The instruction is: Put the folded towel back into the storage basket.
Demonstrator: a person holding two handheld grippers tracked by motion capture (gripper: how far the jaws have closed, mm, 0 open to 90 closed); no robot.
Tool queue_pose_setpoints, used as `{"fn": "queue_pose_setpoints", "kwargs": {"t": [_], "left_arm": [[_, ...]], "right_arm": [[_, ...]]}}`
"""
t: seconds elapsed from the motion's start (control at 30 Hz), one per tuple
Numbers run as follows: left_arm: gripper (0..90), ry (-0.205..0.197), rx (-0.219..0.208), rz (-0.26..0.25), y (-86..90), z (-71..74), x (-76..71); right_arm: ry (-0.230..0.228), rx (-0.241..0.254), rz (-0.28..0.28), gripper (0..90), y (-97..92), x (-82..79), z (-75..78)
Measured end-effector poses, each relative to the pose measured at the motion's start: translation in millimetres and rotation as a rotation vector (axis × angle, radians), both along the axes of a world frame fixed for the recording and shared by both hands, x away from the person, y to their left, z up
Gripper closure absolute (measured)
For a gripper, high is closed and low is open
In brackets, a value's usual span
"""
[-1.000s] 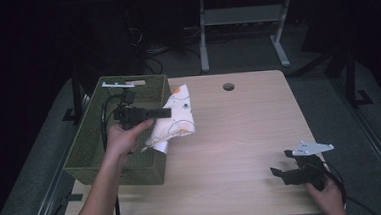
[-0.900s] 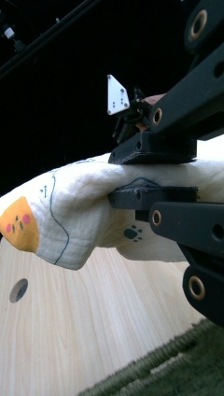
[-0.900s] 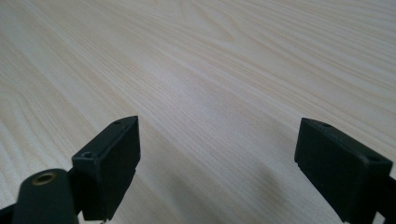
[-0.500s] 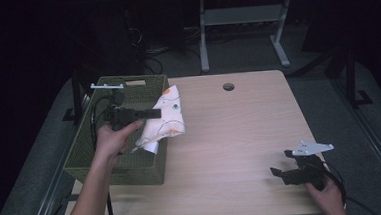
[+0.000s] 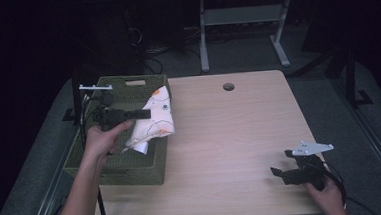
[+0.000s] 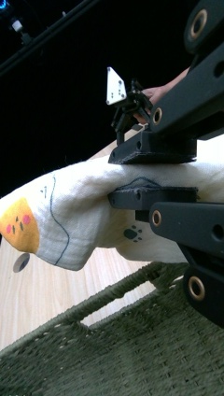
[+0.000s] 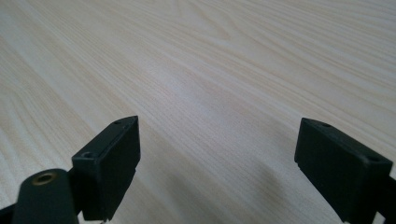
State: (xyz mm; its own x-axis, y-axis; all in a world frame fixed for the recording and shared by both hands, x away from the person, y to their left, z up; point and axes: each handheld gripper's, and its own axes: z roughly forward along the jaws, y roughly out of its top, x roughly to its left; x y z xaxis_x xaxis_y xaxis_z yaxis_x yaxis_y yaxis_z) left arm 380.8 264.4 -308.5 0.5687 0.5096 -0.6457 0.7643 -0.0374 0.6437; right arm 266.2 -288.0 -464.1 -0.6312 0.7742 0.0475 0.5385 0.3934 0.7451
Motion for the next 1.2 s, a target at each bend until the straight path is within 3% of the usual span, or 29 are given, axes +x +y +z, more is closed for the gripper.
{"fn": "queue_pose_setpoints", "kwargs": {"t": [0.27, 0.8, 1.2], "left_arm": [[80.1, -0.006, -0.005, 0.009, 15.6, 0.2, -2.1], [80.0, 0.0, 0.027, 0.048, 52.4, -5.9, -2.4], [79.8, 0.01, 0.039, 0.074, 82.6, -17.2, -1.1]], "right_arm": [[0.006, -0.008, -0.003, 13.9, 1.8, -0.2, -0.7], [0.015, -0.02, 0.0, 13.9, 4.9, 0.3, -2.7], [0.026, -0.032, 0.0, 13.9, 7.4, 2.0, -5.2]]}}
